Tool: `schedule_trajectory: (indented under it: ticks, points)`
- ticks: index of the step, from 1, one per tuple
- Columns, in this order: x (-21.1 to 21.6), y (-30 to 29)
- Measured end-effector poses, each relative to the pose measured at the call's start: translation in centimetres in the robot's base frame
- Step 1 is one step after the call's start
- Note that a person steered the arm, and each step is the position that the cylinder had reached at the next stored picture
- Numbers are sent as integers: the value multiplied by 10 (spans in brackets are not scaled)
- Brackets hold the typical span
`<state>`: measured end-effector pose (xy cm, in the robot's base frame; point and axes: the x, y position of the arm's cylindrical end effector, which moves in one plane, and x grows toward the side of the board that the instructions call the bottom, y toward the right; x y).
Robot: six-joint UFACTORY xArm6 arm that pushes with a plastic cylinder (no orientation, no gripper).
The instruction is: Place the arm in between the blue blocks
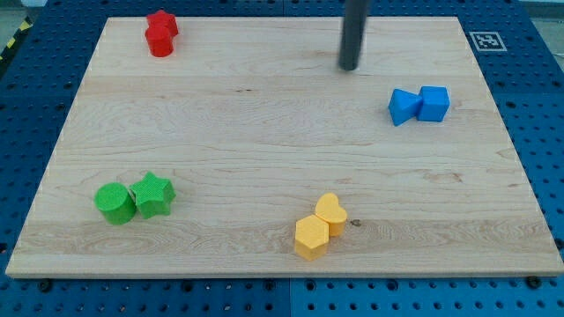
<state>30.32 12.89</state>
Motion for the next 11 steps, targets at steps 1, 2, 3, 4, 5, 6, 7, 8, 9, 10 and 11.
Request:
schedule_trajectory:
  ticks: [1,2,3,4,5,6,7,8,9,10,11]
  points:
    - [24,75]
    - [64,91]
    - [73,90]
    - [78,90]
    - [85,88]
    - [93,87]
    - [97,87]
    - [97,87]
    - [97,85]
    - [96,66]
    - [94,41]
